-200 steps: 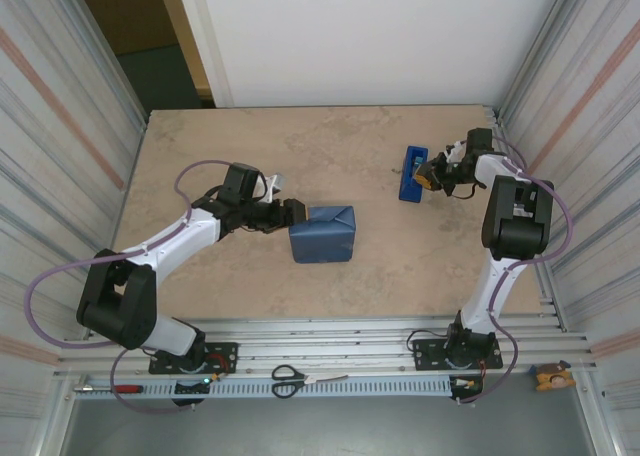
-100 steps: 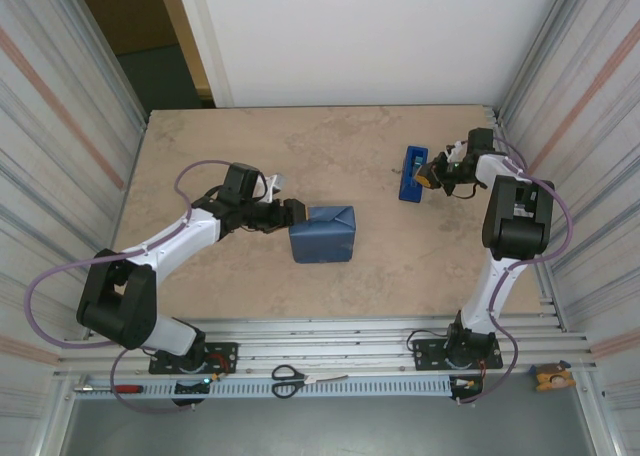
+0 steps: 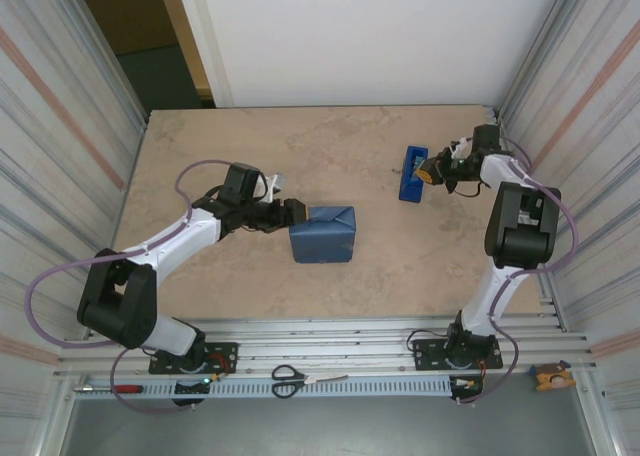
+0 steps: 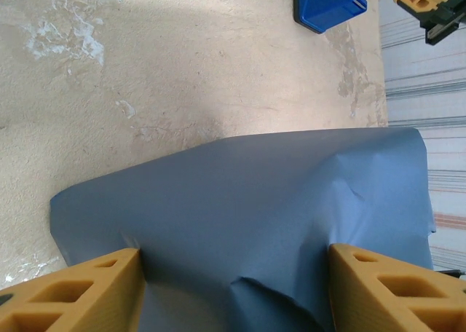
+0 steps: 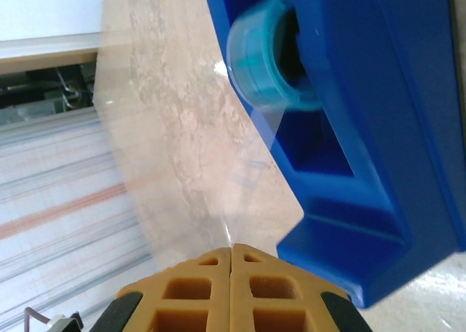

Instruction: Wrap the gift box in paper

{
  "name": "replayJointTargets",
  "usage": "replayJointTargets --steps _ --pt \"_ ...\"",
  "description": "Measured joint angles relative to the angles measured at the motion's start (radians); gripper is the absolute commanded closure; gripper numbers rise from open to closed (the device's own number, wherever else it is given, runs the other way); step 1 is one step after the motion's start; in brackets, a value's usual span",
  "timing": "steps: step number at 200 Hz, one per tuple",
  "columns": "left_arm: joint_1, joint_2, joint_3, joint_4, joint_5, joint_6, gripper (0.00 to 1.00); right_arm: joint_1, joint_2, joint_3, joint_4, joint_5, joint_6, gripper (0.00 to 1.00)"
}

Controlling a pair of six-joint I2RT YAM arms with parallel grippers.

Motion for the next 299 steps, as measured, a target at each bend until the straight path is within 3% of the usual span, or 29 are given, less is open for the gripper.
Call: replayJointTargets --steps 47,135,230,299 --pt "-0.002 0.000 0.000 0.001 0.000 0.000 0.36 0.014 -0.094 -0.166 0.032 -0.004 0.029 1.00" --pt "-0.002 0.002 0.000 0.005 0.000 0.000 0.36 0.027 -0.192 -0.320 0.074 0.008 0.048 1.00" --pt "-0.002 0.002 0.000 0.005 0.000 0.000 0.37 0.035 -0.130 -0.337 0.124 0.127 0.016 1.00" --pt "-0.002 0.002 0.000 0.006 0.000 0.000 0.38 0.039 -0.028 -0.228 0.094 0.225 -0.033 1.00"
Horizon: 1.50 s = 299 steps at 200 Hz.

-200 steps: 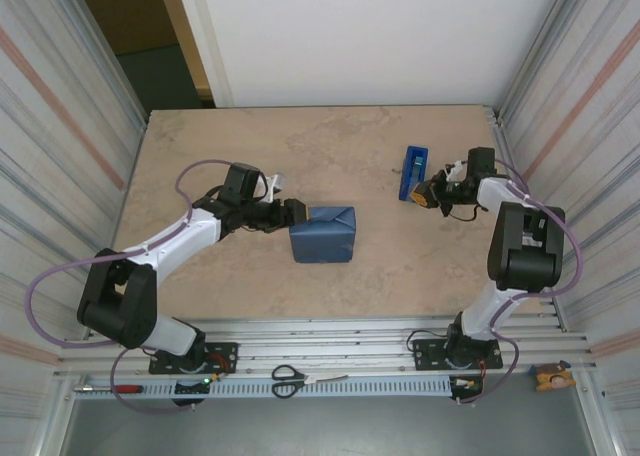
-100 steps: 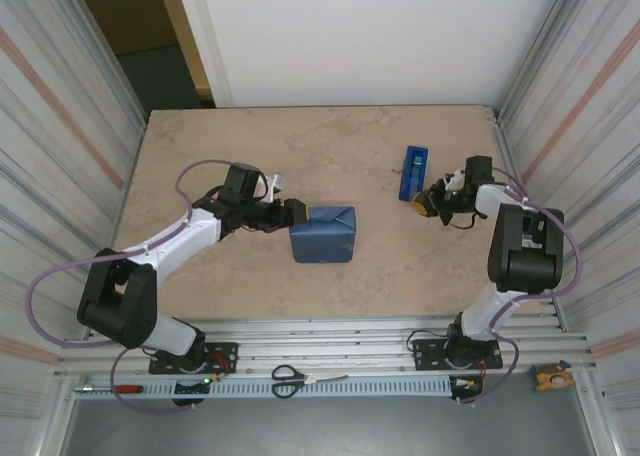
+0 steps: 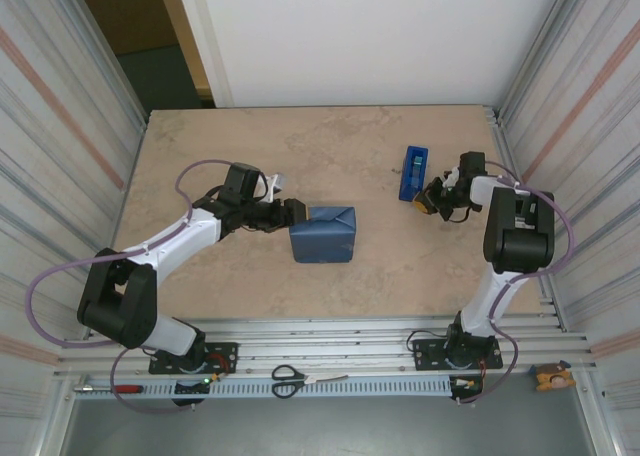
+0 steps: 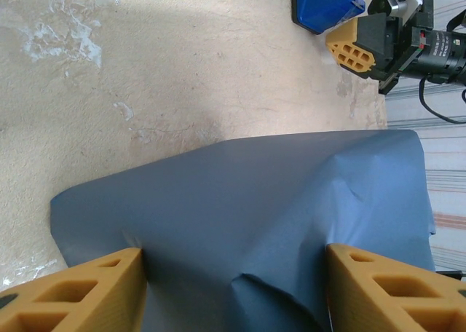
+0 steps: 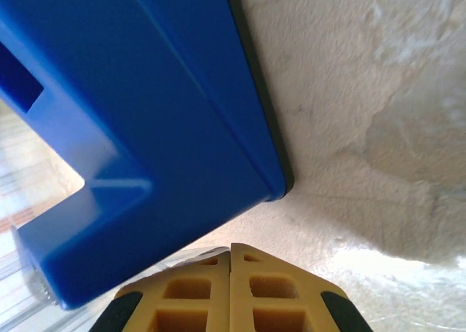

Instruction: Wrap the gift box in paper

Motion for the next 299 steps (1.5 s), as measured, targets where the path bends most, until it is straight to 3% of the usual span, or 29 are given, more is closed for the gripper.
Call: replayJointTargets --steps 92,110,139,174,228,299 --pt "-0.002 0.000 0.000 0.002 0.000 0.000 0.39 0.009 0.023 0.047 -0.163 0.100 -0.069 1.00" --pt "-0.002 0.000 0.000 0.002 0.000 0.000 0.39 0.012 -0.038 0.027 -0.190 0.072 -0.088 1.00" --pt "-0.006 0.000 0.000 0.006 -0.004 0.000 0.39 0.041 -0.260 0.010 -0.257 -0.045 -0.113 1.00" --pt "-0.011 0.000 0.000 0.009 -0.008 0.000 0.39 0.182 -0.462 0.051 -0.267 -0.192 -0.059 1.00" --pt "-0.015 0.000 0.000 0.011 -0.008 0.000 0.39 0.482 -0.406 0.138 -0.166 -0.278 0.136 1.00" --pt "-0.015 -0.001 0.000 0.010 -0.008 0.000 0.38 0.587 -0.352 0.154 -0.164 -0.275 0.224 1.00"
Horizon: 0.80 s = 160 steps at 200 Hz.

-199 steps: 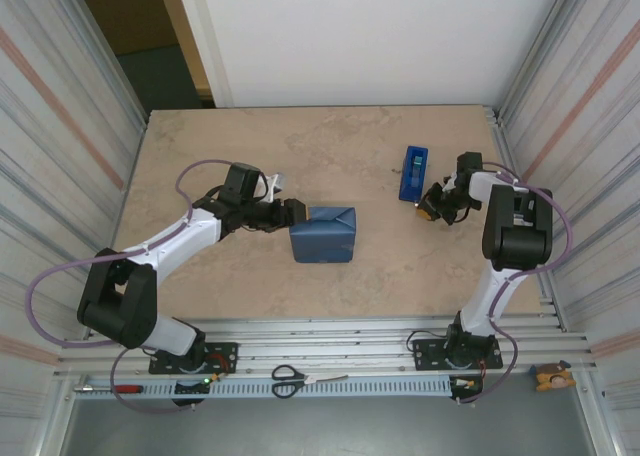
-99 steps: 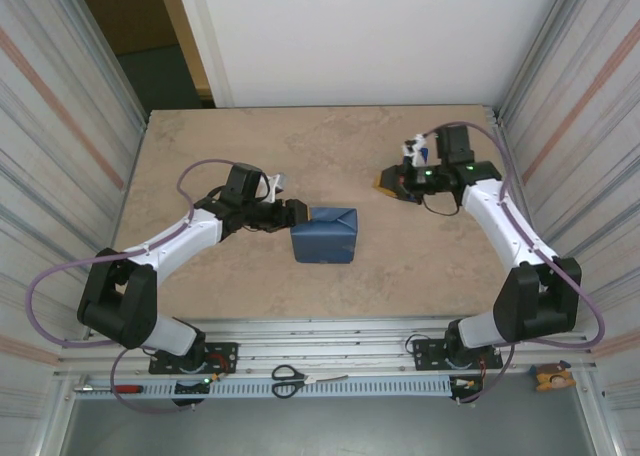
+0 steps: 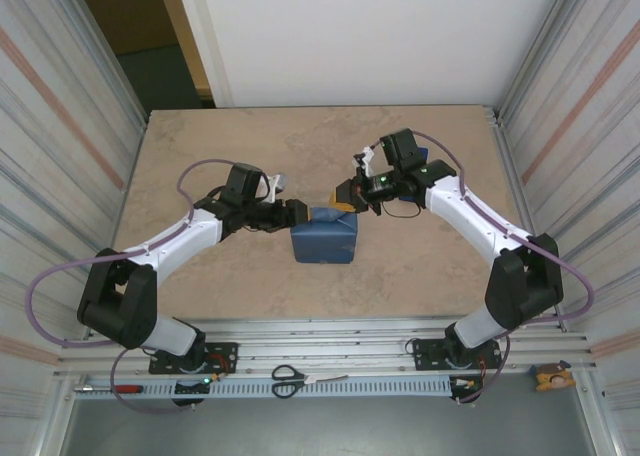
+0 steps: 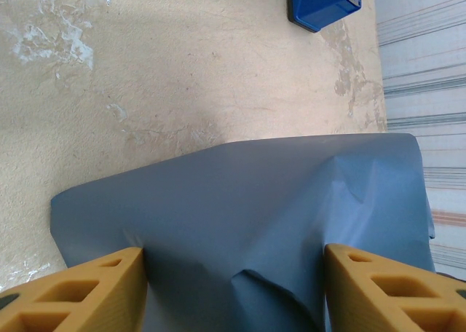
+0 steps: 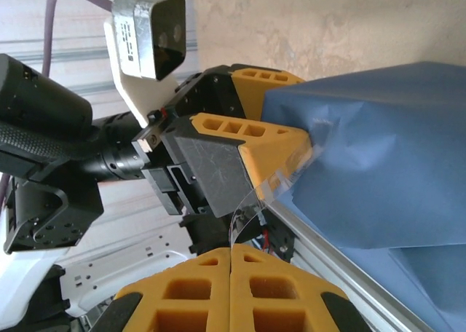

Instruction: Wrap the gift box in paper

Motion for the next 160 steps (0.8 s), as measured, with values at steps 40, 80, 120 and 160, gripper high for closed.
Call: replayJointTargets --steps 40,80,120,160 --pt "0.000 0.000 0.000 0.000 0.000 0.000 0.38 0.026 0.011 -0.008 0.024 0.002 0.043 1.00" --pt "0.000 0.000 0.000 0.000 0.000 0.000 0.38 0.049 0.050 -0.027 0.030 0.010 0.048 1.00" --pt "0.000 -0.001 0.000 0.000 0.000 0.000 0.38 0.066 0.068 -0.061 0.008 0.039 0.047 1.00" --pt "-0.001 -0.002 0.000 0.000 0.000 0.000 0.39 0.071 0.067 -0.080 -0.015 0.061 0.036 1.00"
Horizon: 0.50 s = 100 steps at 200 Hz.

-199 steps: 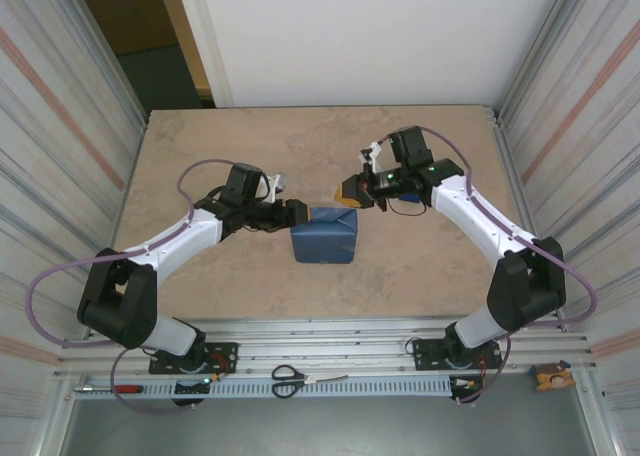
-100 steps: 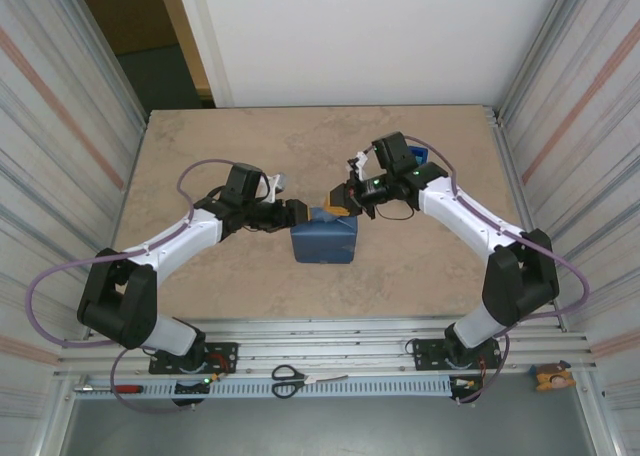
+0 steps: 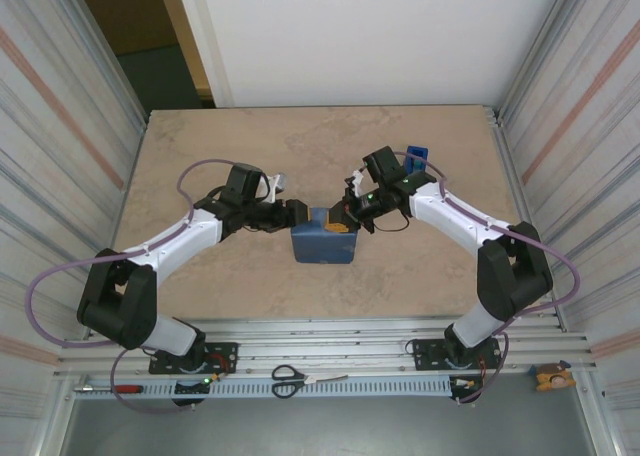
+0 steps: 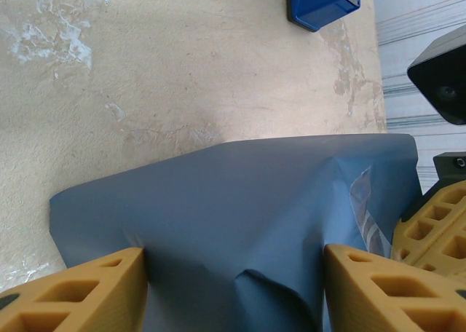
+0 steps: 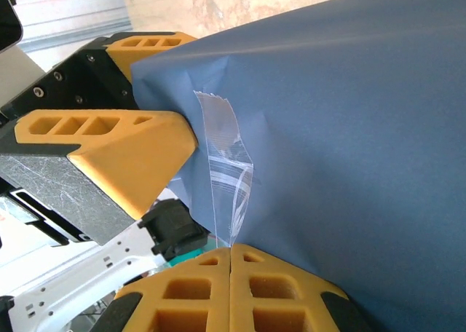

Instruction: Wrap the gift box in paper

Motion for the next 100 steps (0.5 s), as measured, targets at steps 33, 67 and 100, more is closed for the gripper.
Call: replayJointTargets --steps 33,67,100 --pt "0.000 -0.001 0.000 0.000 0.000 0.000 0.38 0.007 0.000 0.005 -0.012 0.023 -0.007 1.00" --pt "-0.005 -0.015 0.000 -0.016 0.000 0.000 0.37 0.049 0.002 0.061 -0.113 0.132 -0.050 1.00" --pt "-0.004 -0.027 0.017 -0.059 0.000 0.000 0.36 0.084 0.002 0.091 -0.159 0.224 -0.065 1.00"
